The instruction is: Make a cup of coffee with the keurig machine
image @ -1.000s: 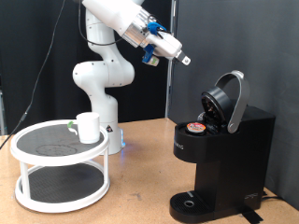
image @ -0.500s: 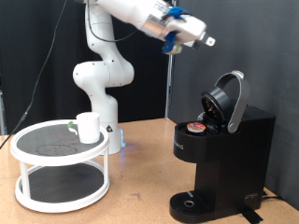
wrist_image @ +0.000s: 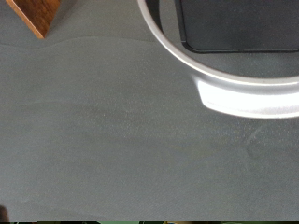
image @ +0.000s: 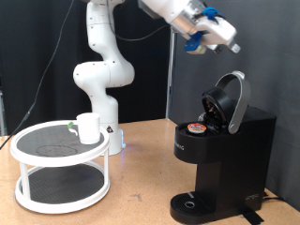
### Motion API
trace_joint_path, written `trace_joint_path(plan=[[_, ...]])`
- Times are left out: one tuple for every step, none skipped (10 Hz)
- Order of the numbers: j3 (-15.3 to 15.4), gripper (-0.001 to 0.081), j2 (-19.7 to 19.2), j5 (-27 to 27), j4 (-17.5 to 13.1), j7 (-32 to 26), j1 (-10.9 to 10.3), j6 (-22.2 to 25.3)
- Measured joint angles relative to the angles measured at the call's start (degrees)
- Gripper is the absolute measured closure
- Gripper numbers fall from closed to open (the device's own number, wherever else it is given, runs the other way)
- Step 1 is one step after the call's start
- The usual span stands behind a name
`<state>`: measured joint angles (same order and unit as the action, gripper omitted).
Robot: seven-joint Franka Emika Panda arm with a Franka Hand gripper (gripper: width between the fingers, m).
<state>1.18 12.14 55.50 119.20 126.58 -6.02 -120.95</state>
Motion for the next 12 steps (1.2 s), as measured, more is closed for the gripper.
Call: trace_joint_path(plan=[[-0.06, 0.0072, 0.0, 0.29, 0.06, -0.44, 0.02, 0.19], [-0.07, 0.0072, -0.05, 0.32, 0.07, -0.45, 0.03, 0.22], [0.12, 0.0072, -0.24, -0.36, -0.08, 0.23, 0.02, 0.21], [0.74, 0.0072, -0.65, -2.01, -0.42, 1.81, 0.0, -0.12], [1.63, 0.0072, -1.23, -3.89, -1.1, 3.63, -0.07, -0.25], [2.62, 0.0072, -2.02, -5.03, -2.04, 5.04, -0.18, -0.32], [3.66, 0.0072, -2.69, -5.58, -3.03, 6.03, -0.32, -0.36], [4.63, 0.0072, -3.31, -5.92, -3.95, 6.64, -0.49, -0.4], [5.57, 0.0072, -3.62, -6.42, -4.57, 7.06, -0.55, -0.43], [6.4, 0.0072, -3.69, -7.06, -4.83, 7.57, -0.61, -0.39], [7.14, 0.0072, -3.77, -8.12, -4.86, 8.33, -0.65, -0.39], [7.83, 0.0072, -3.99, -9.59, -4.86, 9.41, -0.67, -0.45]])
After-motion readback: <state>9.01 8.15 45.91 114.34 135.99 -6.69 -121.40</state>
